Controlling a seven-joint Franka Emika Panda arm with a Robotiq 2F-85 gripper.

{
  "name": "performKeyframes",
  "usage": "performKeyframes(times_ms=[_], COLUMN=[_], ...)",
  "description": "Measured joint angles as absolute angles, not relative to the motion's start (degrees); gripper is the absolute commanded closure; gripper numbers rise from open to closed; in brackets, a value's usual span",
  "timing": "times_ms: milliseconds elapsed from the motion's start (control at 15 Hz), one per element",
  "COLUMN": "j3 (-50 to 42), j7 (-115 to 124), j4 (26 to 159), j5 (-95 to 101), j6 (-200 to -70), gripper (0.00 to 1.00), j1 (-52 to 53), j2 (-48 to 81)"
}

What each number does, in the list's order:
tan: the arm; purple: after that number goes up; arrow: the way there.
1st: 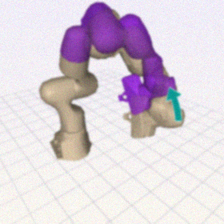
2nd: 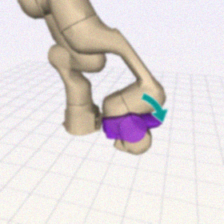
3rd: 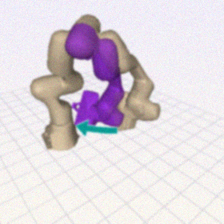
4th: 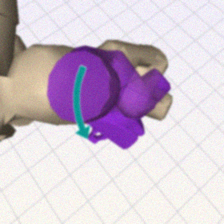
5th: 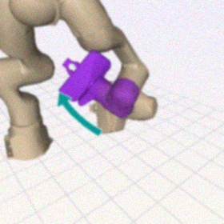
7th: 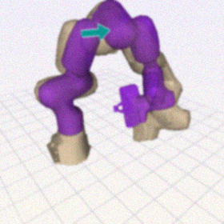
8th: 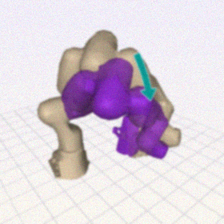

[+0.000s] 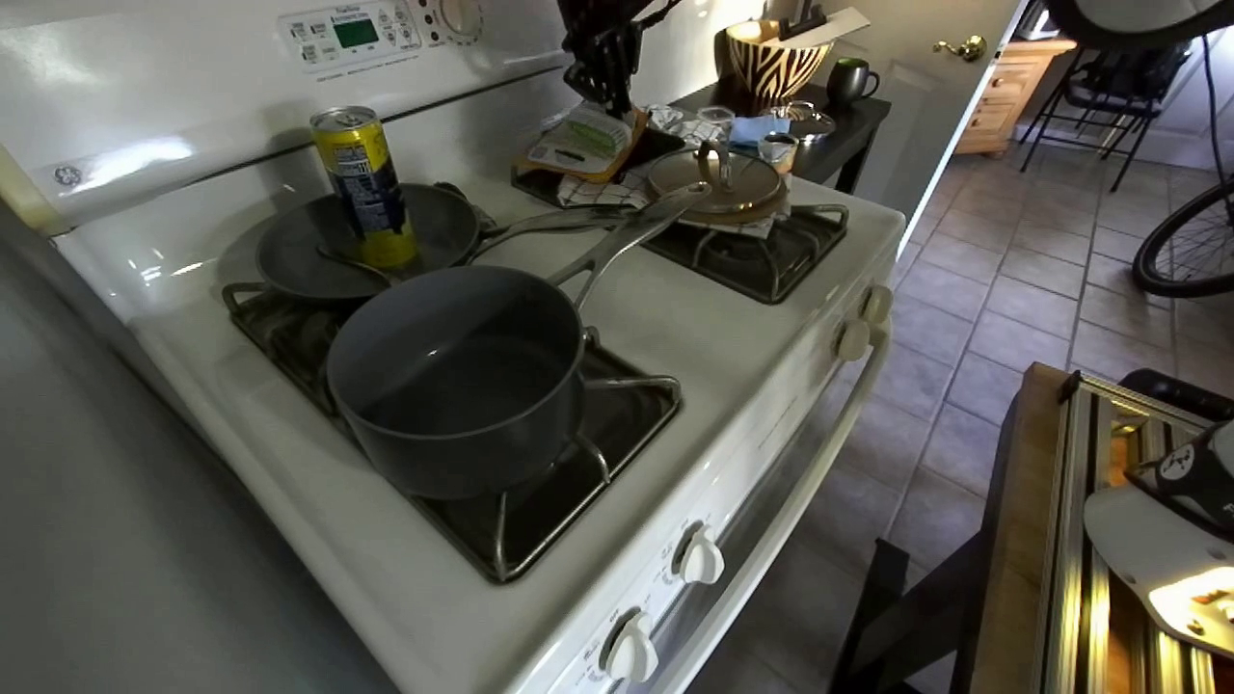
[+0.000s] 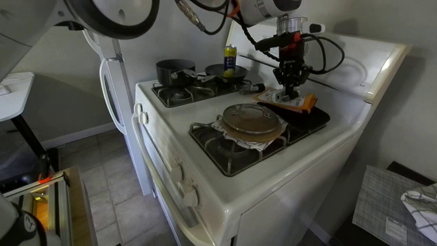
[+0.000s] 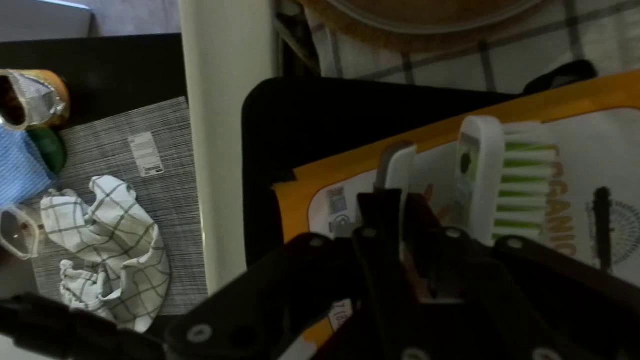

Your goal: Move the white and green brush to the right

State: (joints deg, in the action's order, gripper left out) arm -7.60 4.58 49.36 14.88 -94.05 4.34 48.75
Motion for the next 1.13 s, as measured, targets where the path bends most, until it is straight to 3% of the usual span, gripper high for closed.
performKeyframes(times_ms=[67, 200, 600, 667, 1133], j3=[-8.2, -8.9, -8.8, -8.7, -1.9], j7=[4.6, 4.5, 4.3, 4.3, -1.9], j4=[48.4, 46.6, 43.9, 43.9, 48.6], j5=[16.3, 17.8, 18.3, 18.3, 11.9], j6=[-94.1, -94.0, -94.1, -94.1, -98.0], gripper=[0.57, 0.49, 0.05, 0.00, 0.00], j1=[4.9, 5.9, 8.1, 8.5, 9.2], j2=[49.9, 51.5, 51.1, 50.0, 39.7])
